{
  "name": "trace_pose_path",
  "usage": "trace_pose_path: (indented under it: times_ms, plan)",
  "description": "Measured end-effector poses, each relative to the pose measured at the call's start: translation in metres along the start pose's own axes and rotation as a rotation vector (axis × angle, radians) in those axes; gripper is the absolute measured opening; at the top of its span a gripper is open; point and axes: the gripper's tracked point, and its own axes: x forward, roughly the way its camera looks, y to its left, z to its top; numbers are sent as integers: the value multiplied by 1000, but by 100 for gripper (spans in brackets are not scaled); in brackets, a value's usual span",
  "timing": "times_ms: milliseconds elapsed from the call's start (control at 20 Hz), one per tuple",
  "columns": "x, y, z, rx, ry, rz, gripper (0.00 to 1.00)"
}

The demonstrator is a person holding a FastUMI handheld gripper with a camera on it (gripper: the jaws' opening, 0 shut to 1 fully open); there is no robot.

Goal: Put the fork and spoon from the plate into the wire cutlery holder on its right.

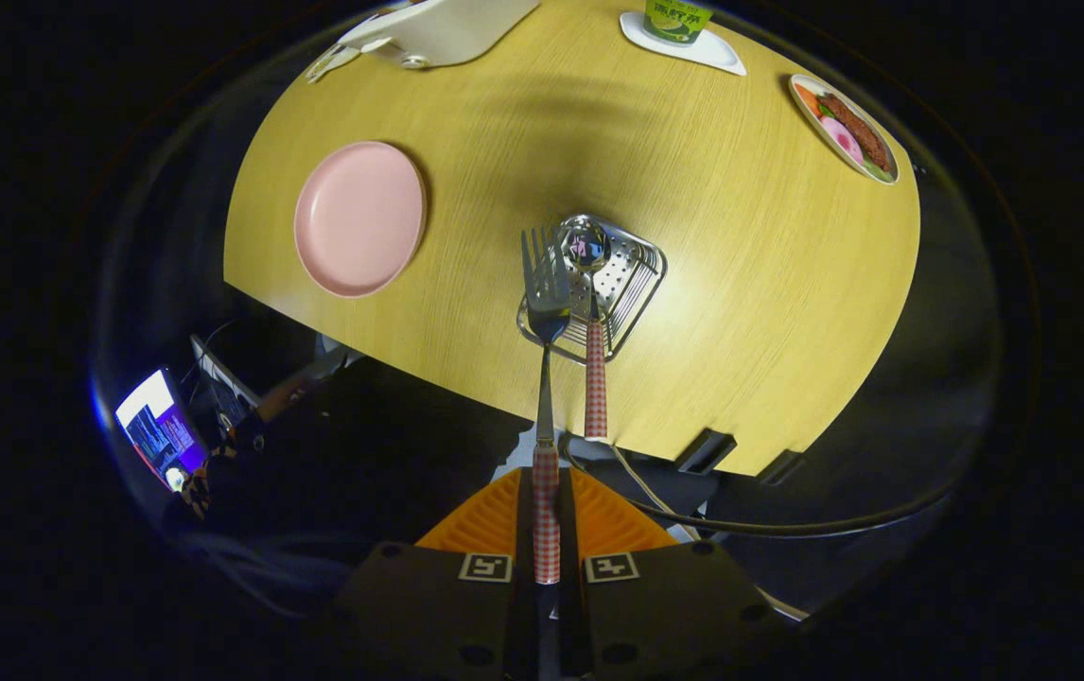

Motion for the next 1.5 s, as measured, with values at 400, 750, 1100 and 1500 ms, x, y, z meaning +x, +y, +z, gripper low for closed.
trace_pose_path:
  times_ms: [400,750,1100,1500]
  plan:
    - [21,-20,10,70,213,-7,13]
    - [25,-23,34,117,300,33,13]
    - [32,-24,52,121,320,43,13]
    - [38,-26,62,112,324,49,16]
